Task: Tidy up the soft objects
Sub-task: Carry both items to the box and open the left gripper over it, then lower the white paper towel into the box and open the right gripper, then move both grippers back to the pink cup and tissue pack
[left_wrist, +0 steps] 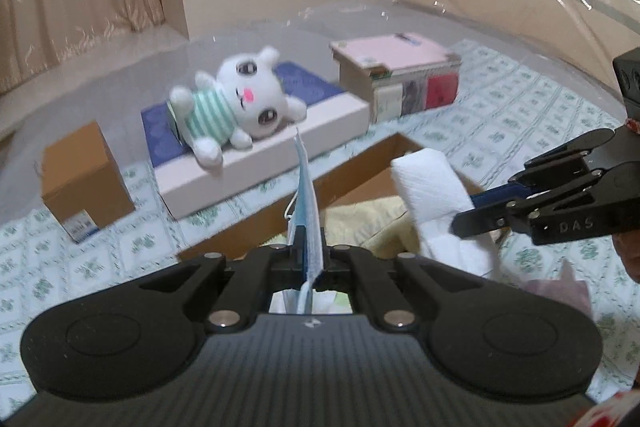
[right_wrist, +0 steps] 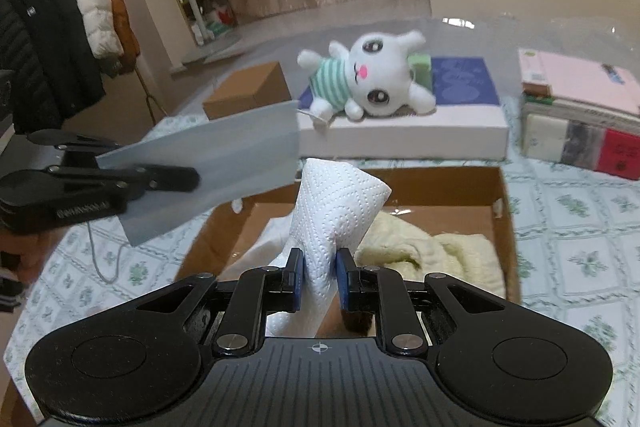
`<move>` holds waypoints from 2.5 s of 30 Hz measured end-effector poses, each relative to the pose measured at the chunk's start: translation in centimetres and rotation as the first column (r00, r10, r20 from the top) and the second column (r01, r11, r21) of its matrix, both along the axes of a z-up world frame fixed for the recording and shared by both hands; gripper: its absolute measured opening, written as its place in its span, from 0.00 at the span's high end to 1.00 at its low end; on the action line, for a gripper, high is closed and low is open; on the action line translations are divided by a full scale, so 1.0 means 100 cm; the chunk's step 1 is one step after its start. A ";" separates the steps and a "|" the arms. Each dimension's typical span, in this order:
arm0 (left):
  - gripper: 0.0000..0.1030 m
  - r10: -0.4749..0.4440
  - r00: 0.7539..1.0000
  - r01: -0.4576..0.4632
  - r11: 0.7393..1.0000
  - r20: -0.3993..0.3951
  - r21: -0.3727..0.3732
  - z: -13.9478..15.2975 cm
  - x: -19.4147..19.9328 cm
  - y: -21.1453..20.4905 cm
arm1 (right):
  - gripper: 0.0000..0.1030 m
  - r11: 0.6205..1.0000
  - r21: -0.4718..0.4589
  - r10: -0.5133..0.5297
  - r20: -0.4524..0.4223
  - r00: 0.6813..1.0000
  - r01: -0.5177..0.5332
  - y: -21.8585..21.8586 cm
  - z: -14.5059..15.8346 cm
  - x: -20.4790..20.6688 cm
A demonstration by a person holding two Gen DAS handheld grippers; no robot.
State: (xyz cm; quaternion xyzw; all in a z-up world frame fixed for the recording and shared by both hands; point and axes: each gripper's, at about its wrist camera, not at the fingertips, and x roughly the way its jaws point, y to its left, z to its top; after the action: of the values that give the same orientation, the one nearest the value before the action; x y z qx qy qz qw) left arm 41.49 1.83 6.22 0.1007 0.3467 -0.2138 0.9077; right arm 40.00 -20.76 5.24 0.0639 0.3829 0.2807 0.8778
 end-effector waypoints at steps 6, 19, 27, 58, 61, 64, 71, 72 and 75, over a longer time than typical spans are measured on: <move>0.92 0.002 0.994 0.000 1.000 -0.107 0.022 -0.047 0.028 -0.006 | 0.83 0.999 -0.033 0.011 -0.049 0.999 -0.013 0.019 -0.032 0.022; 0.79 0.010 0.994 -0.005 0.999 -0.109 0.044 -0.048 0.022 0.012 | 0.83 0.997 -0.071 0.031 -0.086 0.996 -0.037 0.037 -0.052 0.028; 0.79 0.001 0.995 0.004 0.999 -0.103 0.049 -0.046 0.018 0.012 | 0.83 0.996 -0.081 0.021 -0.091 0.996 -0.028 0.040 -0.054 0.029; 0.33 0.216 0.973 -0.206 0.973 0.088 -0.108 0.056 -0.147 0.036 | 0.27 0.994 0.029 -0.103 0.090 0.991 0.101 -0.008 0.042 -0.130; 0.19 0.244 0.961 -0.227 0.965 0.132 -0.127 0.063 -0.188 0.036 | 0.27 0.993 0.048 -0.113 0.105 0.988 0.108 -0.011 0.050 -0.170; 0.15 0.282 0.946 -0.258 0.954 0.161 -0.151 0.063 -0.228 0.038 | 0.27 0.987 0.083 -0.143 0.101 0.985 0.135 -0.018 0.052 -0.204; 0.12 0.399 0.899 -0.365 0.911 0.183 -0.194 0.048 -0.305 0.045 | 0.27 0.981 0.110 -0.170 0.073 0.983 0.162 -0.024 0.047 -0.274; 0.12 0.414 0.891 -0.380 0.905 0.188 -0.192 0.045 -0.315 0.045 | 0.27 0.981 0.102 -0.170 0.073 0.983 0.163 -0.025 0.045 -0.282; 0.12 0.452 0.871 -0.418 0.888 0.191 -0.192 0.036 -0.340 0.046 | 0.27 0.981 0.087 -0.177 0.074 0.981 0.171 -0.024 0.040 -0.300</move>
State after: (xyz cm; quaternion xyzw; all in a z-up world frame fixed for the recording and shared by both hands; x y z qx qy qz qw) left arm 7.49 6.46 9.80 -0.0218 0.2365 -0.0149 0.9713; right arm 9.95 -23.19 9.25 0.1211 0.3282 0.2205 0.9105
